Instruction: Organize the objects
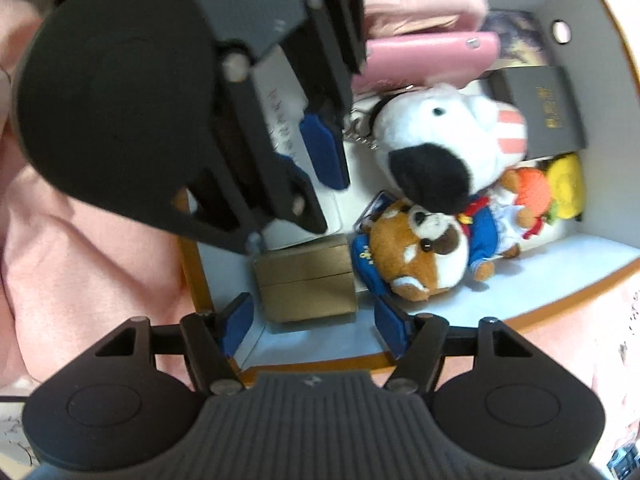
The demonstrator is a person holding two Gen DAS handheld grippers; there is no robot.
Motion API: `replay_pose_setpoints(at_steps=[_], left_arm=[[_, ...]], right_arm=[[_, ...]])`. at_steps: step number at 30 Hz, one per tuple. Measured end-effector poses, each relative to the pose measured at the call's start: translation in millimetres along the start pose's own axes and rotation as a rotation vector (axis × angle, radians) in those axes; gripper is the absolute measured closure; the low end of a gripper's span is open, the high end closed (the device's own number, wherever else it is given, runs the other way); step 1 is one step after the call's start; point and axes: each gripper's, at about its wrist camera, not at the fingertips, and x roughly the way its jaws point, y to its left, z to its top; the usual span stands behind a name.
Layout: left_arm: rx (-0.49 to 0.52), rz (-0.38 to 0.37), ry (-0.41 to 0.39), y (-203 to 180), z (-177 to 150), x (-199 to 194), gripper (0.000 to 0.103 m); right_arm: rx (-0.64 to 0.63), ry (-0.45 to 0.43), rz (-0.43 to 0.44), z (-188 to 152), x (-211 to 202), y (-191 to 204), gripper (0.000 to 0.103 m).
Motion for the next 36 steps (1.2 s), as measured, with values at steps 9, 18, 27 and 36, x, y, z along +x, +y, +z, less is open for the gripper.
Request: replay_pose_setpoints(at_steps=[9, 18, 27, 36], left_arm=[[0.082, 0.406, -0.159, -36.4, -15.8, -68.0, 0.058], [-0.012, 0.6, -0.281, -56.3, -56.3, -161.3, 0.04], [-0.105, 0.684, -0.367, -74.8, -93.5, -177.6, 0.026], [-0.191, 0.656, -0.354, -71.1, -118.2, -169.4, 0.026]], right_arm=[[0.435, -0.392, -0.093, -25.2, -59.0, 4.7, 0.034], [0.931, -0.81, -0.094, -45.7, -79.8, 27.3, 0.028], [1.109, -0.945, -0.119, -38.9, -55.0, 83.3, 0.024], [1.155, -0.914, -0.187, -36.4, -39.8, 98.2, 0.021]])
